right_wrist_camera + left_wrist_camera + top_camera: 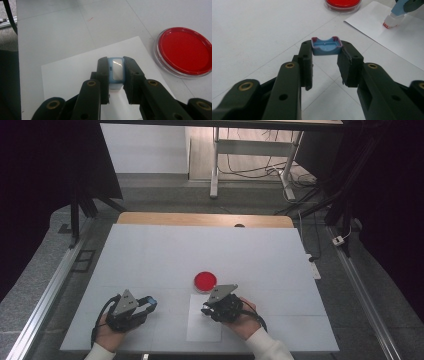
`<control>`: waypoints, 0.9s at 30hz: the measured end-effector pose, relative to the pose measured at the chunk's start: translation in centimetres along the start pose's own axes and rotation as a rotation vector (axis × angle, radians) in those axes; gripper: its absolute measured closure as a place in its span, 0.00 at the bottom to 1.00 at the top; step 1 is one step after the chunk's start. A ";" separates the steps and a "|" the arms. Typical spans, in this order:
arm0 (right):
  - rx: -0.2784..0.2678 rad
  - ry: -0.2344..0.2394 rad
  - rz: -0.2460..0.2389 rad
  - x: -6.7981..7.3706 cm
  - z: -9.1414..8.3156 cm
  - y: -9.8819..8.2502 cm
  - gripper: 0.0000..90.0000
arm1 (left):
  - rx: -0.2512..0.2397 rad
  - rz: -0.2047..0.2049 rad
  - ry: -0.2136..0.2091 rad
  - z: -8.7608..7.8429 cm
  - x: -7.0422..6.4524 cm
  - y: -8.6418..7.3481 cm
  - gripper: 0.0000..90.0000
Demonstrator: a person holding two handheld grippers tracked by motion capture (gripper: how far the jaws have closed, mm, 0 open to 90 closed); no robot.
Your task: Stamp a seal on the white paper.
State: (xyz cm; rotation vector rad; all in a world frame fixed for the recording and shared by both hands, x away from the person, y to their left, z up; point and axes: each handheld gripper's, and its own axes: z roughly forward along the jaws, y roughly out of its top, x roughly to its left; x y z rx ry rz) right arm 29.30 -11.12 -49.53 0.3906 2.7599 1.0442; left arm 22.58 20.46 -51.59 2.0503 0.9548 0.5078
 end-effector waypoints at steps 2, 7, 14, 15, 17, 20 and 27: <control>-0.002 0.002 0.007 -0.1 0.0 0.0 0.83 | 0.000 0.000 0.000 0.0 0.0 0.0 0.73; 0.001 0.000 0.005 -0.1 0.1 0.0 0.83 | 0.000 0.000 0.000 0.0 0.0 0.0 0.73; 0.011 0.000 0.004 0.0 0.2 0.1 0.83 | 0.000 0.000 0.001 0.0 0.0 0.0 0.73; 0.013 0.001 0.003 0.0 0.3 0.1 0.83 | -0.001 -0.002 0.000 0.0 0.0 0.0 0.73; 0.019 0.001 0.006 0.0 0.4 0.1 0.84 | 0.000 0.000 0.000 -0.1 0.0 0.0 0.73; 0.024 0.000 0.010 0.0 0.5 0.1 0.84 | 0.001 0.000 0.002 -0.1 0.0 0.0 0.73; 0.034 -0.006 0.005 0.1 0.6 0.1 0.84 | -0.001 -0.002 0.000 0.0 -0.1 0.0 0.73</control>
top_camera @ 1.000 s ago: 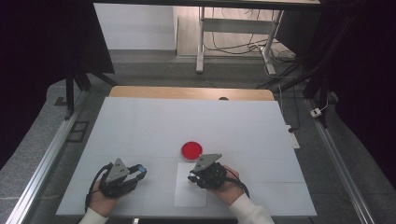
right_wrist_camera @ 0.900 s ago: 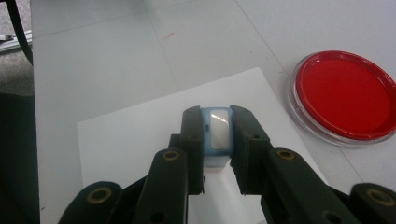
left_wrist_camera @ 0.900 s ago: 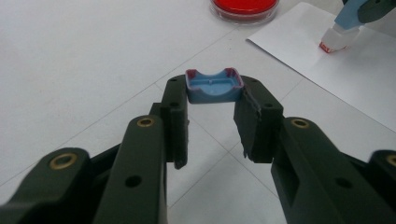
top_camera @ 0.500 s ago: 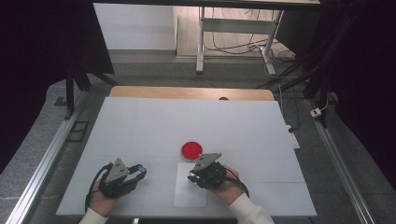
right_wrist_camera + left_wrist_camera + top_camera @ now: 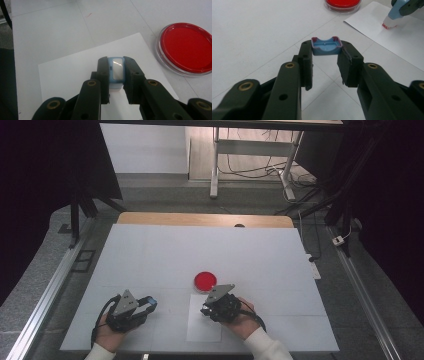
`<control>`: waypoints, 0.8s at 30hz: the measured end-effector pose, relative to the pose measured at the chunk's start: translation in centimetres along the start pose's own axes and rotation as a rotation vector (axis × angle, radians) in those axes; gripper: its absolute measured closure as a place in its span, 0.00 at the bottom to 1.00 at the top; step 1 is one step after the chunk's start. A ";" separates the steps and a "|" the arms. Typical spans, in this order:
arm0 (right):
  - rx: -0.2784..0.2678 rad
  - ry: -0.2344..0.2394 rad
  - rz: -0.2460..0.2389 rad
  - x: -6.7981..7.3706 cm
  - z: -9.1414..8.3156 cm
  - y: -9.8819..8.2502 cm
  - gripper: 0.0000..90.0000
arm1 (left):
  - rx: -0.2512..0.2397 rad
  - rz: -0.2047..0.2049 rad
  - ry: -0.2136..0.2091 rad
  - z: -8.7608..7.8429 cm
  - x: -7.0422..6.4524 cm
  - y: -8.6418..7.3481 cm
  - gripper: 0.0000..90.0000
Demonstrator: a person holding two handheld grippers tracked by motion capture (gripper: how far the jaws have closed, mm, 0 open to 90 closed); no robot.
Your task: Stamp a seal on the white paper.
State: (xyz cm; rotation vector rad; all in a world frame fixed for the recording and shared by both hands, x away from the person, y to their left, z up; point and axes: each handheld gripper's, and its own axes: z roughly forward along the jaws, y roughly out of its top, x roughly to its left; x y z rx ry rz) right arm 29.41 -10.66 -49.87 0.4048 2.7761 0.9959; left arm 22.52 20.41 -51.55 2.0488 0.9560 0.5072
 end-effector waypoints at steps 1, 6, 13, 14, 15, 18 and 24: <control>0.002 0.000 0.002 0.0 0.0 0.0 0.84 | 0.000 0.000 0.000 0.0 0.0 0.0 0.73; 0.009 0.003 0.011 -0.1 0.0 0.0 0.84 | 0.000 -0.002 0.003 -0.1 0.0 0.0 0.73; 0.020 0.010 0.022 -0.2 0.1 0.1 0.84 | -0.004 -0.007 0.008 -0.1 -0.1 0.0 0.73; 0.021 0.007 0.023 -0.2 0.1 0.2 0.84 | -0.003 -0.007 0.009 -0.1 -0.1 0.0 0.73; 0.022 0.004 0.022 -0.1 0.1 0.2 0.84 | -0.004 -0.008 0.009 -0.1 -0.1 0.0 0.73; 0.020 0.000 0.019 -0.1 0.1 0.1 0.84 | -0.004 -0.008 0.009 -0.2 -0.1 0.0 0.73; 0.010 0.010 0.029 -0.2 0.1 -0.1 0.84 | -0.005 -0.011 0.011 -0.2 -0.1 0.0 0.73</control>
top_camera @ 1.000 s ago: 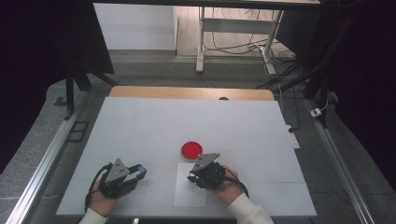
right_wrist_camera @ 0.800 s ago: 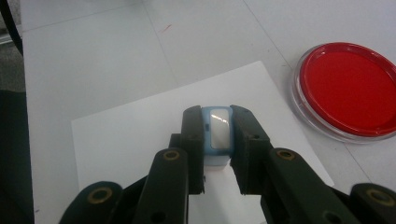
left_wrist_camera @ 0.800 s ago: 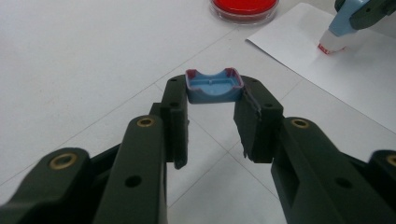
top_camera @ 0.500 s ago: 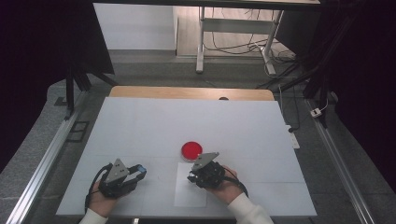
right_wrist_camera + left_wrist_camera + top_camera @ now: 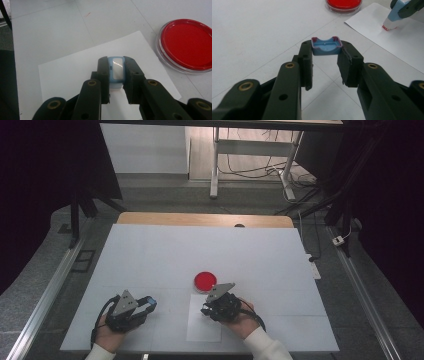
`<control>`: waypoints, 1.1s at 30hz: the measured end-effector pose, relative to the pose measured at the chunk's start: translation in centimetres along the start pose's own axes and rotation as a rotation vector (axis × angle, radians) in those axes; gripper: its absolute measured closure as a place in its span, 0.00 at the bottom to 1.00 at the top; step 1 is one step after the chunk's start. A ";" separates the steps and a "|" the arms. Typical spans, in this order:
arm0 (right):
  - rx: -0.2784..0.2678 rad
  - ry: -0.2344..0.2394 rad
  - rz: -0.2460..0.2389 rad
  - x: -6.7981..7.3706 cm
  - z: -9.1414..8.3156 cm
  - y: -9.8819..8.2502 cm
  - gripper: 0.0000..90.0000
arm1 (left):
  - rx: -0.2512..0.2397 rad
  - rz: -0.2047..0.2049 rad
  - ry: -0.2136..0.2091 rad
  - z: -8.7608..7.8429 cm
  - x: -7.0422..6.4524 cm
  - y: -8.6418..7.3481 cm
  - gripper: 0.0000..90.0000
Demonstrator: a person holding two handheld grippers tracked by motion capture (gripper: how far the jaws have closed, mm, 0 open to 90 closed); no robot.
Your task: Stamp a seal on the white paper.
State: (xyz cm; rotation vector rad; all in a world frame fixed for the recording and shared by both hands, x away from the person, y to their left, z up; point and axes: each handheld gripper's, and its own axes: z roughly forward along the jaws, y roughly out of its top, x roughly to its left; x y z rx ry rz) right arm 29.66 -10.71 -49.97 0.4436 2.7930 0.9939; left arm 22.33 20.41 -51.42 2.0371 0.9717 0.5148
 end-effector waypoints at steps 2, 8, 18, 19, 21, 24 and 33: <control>0.001 0.000 -0.001 0.0 0.0 0.0 0.84 | 0.000 0.001 0.001 0.0 0.0 0.0 0.73; 0.004 0.005 0.001 -0.1 0.0 0.0 0.84 | 0.000 0.000 0.001 0.0 0.0 0.0 0.73; 0.000 0.009 0.003 -0.1 0.0 -0.1 0.84 | 0.000 0.001 0.000 0.0 0.0 0.0 0.73; 0.001 0.004 -0.002 -0.1 0.0 0.0 0.84 | 0.000 0.001 0.000 0.0 0.0 0.0 0.73; 0.002 0.002 -0.004 0.0 0.0 0.0 0.84 | 0.000 0.000 -0.001 0.0 0.0 0.0 0.73; 0.002 0.001 -0.007 0.0 0.0 0.0 0.84 | -0.001 0.000 -0.001 0.0 0.1 0.0 0.73; -0.012 0.028 0.012 -0.4 -0.1 -0.1 0.84 | -0.001 0.000 -0.002 0.0 0.3 0.0 0.73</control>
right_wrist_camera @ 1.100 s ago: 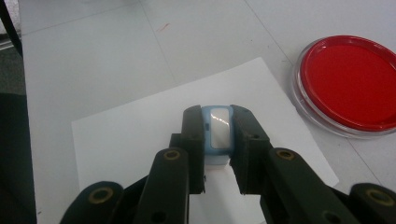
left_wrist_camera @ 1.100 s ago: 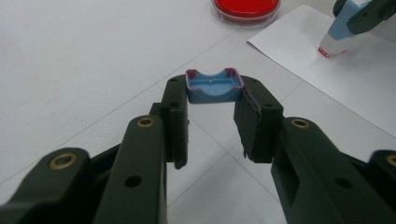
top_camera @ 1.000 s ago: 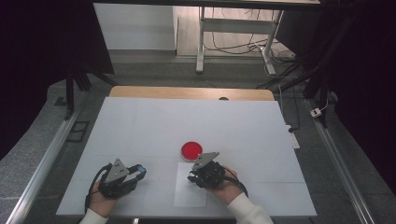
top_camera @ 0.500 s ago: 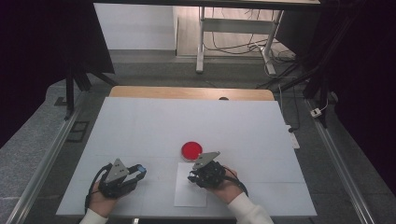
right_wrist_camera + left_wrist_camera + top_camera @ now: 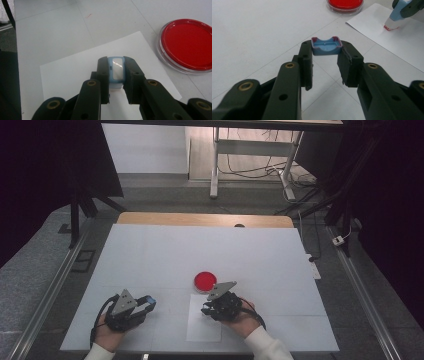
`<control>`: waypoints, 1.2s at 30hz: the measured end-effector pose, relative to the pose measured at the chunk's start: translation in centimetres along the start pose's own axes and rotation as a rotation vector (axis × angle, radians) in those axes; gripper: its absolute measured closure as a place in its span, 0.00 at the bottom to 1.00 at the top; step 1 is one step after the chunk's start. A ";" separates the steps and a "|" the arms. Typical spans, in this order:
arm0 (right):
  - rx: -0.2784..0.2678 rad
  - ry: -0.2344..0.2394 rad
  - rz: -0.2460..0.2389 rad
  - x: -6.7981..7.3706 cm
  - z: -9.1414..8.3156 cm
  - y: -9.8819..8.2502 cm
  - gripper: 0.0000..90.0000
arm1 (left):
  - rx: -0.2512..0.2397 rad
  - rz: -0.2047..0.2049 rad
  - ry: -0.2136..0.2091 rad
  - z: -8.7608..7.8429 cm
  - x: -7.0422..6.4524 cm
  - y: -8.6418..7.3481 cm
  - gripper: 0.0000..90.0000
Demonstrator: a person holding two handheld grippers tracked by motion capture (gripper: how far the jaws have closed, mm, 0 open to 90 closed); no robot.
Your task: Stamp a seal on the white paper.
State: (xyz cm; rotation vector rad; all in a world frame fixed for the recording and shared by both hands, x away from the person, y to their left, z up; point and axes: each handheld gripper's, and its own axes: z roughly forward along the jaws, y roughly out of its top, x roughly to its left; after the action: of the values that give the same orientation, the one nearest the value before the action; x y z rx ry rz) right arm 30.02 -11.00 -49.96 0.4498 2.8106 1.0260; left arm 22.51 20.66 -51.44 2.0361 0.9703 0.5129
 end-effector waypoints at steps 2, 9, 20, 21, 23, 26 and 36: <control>-0.012 0.004 -0.007 -0.1 0.0 -0.1 0.84 | 0.001 0.002 -0.001 0.0 0.0 0.0 0.73; -0.038 0.002 -0.021 0.0 -0.3 -0.2 0.83 | 0.005 0.004 -0.002 0.2 0.0 -0.1 0.73; -0.068 0.023 0.001 -0.2 -0.8 -0.3 0.83 | 0.004 0.005 0.000 0.2 0.0 -0.1 0.73; -0.082 0.026 0.013 -0.2 -0.9 -0.3 0.83 | 0.005 0.005 0.000 0.2 0.0 -0.1 0.73; -0.111 0.024 0.037 -0.4 -1.4 -0.2 0.83 | 0.004 0.005 0.001 0.1 0.0 -0.1 0.73; -0.148 0.034 0.068 -0.7 -2.0 -0.3 0.83 | 0.003 0.005 0.000 0.1 0.0 -0.1 0.73; -0.194 0.002 0.096 -1.2 -2.9 -0.4 0.83 | 0.004 0.006 0.000 0.2 0.0 -0.1 0.73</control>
State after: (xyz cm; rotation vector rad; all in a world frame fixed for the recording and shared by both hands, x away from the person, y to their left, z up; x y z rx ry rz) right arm 30.41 -13.45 -48.03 0.5652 2.6781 1.3040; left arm 22.58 20.63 -51.60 2.0429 0.9665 0.5146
